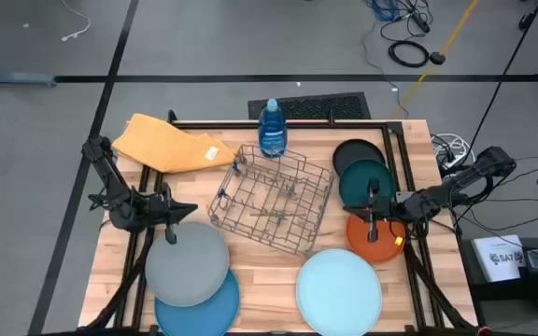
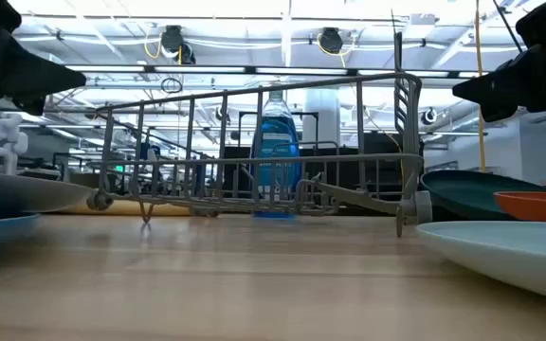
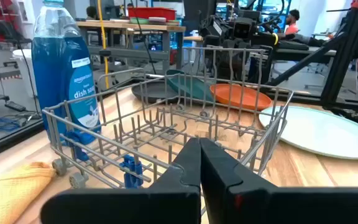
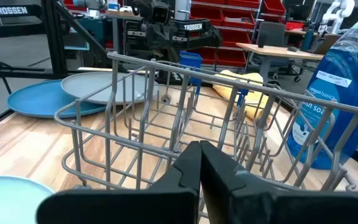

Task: Sort dishes

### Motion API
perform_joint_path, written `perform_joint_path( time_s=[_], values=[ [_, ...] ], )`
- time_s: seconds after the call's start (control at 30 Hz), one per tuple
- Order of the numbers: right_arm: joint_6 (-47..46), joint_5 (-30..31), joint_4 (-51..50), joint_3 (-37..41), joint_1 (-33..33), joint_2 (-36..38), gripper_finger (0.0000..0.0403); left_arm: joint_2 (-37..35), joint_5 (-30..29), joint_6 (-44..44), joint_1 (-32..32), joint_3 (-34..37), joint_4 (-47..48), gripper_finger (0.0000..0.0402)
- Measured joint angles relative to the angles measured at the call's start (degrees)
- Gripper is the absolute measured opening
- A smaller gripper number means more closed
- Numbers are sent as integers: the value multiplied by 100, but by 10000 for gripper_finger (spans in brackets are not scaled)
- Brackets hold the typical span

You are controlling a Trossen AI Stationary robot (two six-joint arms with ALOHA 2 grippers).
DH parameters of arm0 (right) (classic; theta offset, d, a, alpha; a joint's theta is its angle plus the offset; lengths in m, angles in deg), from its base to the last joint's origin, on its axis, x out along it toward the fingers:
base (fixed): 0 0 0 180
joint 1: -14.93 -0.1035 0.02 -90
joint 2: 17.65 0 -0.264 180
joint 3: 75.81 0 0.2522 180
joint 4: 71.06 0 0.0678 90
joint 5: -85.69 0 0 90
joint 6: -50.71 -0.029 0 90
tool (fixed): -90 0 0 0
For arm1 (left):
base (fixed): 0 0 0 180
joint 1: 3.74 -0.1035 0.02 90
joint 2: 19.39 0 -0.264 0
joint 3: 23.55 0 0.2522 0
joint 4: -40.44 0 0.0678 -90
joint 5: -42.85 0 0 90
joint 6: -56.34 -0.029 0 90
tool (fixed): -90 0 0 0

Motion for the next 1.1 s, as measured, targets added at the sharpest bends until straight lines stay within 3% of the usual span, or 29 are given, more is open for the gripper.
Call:
perform_joint_path(
  time_s=[1.03,1.1],
  values=[
    [0,0,0,0,-1,-2,0,0,1,2,0,0,2,0],
    [-315,-30,31,0,-2,-2,0,0,0,2,0,0,0,0]
  ],
)
